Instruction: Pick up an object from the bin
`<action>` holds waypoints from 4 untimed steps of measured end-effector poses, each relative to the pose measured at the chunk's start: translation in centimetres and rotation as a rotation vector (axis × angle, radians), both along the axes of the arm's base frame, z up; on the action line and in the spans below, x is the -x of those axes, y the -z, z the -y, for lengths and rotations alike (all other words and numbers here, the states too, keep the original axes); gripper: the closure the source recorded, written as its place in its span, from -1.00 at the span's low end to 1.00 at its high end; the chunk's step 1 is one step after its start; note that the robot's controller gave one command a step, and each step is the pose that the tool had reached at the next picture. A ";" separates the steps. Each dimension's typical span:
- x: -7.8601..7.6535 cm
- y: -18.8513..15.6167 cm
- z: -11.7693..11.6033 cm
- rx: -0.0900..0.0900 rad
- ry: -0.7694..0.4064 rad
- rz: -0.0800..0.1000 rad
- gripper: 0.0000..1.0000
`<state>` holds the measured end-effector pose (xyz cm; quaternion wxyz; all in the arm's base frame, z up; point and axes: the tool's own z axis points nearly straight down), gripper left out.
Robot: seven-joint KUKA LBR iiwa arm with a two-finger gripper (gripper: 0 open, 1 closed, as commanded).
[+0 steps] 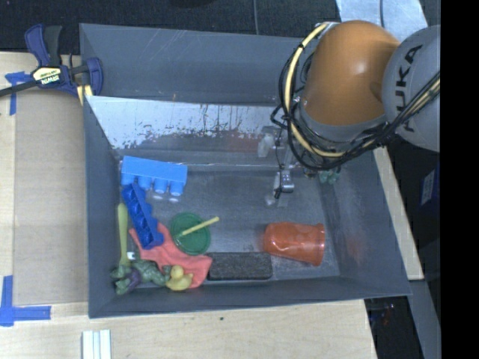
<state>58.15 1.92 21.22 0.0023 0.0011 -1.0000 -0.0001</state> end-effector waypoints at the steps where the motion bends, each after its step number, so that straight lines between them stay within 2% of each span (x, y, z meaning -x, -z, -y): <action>1: -0.2 -0.4 0.0 0.000 0.000 0.008 -1.00; 2: 6.3 5.5 1.0 0.000 -0.053 0.012 -1.00; 3: 8.2 7.0 -1.5 0.001 -0.216 0.022 -1.00; 4: 7.8 9.1 3.8 0.001 -0.121 0.010 -1.00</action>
Offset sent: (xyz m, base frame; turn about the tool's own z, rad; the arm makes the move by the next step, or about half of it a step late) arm -0.0845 -0.0138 -0.0743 -0.0686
